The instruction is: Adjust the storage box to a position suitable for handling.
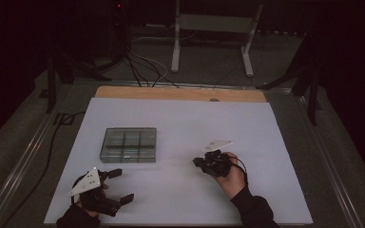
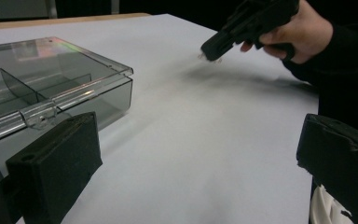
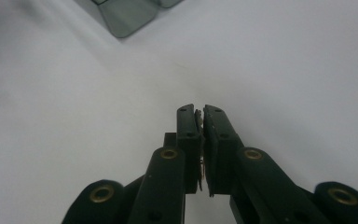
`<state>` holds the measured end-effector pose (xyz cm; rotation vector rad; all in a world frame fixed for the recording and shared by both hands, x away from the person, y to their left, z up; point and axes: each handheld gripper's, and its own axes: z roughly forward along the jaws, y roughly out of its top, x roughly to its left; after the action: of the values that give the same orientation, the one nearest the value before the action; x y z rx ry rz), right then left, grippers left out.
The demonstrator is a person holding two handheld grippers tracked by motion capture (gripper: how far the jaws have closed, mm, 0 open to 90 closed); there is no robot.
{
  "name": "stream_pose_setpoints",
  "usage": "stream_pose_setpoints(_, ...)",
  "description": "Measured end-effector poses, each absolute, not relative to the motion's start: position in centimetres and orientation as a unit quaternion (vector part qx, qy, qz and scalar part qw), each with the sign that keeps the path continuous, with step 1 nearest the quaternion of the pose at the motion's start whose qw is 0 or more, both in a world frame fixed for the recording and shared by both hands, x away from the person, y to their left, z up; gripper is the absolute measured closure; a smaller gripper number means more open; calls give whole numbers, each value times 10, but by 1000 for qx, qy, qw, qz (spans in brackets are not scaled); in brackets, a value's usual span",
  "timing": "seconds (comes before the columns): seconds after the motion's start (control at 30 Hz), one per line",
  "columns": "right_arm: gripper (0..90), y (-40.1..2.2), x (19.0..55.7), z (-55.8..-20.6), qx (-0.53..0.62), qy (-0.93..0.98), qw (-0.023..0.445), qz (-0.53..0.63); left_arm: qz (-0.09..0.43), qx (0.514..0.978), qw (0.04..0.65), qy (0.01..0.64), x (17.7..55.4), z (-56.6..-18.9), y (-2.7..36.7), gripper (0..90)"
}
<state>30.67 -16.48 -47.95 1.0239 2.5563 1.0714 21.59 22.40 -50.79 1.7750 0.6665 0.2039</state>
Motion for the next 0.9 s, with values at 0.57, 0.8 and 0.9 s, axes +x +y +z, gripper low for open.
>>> stream_pose_setpoints(0.57, 857, -239, 292, -478, 411, 829, 114, 362, 84, 763, 573, 286, 217, -509, 222, 7)
stream_pose_setpoints(0.8, 856, -263, 285, -482, 436, 817, 117, 358, 85, 764, 573, 284, 217, -509, 221, 7)
stream_pose_setpoints(0.9, 856, -272, 281, -486, 447, 815, 112, 352, 86, 763, 574, 285, 217, -509, 221, 7)
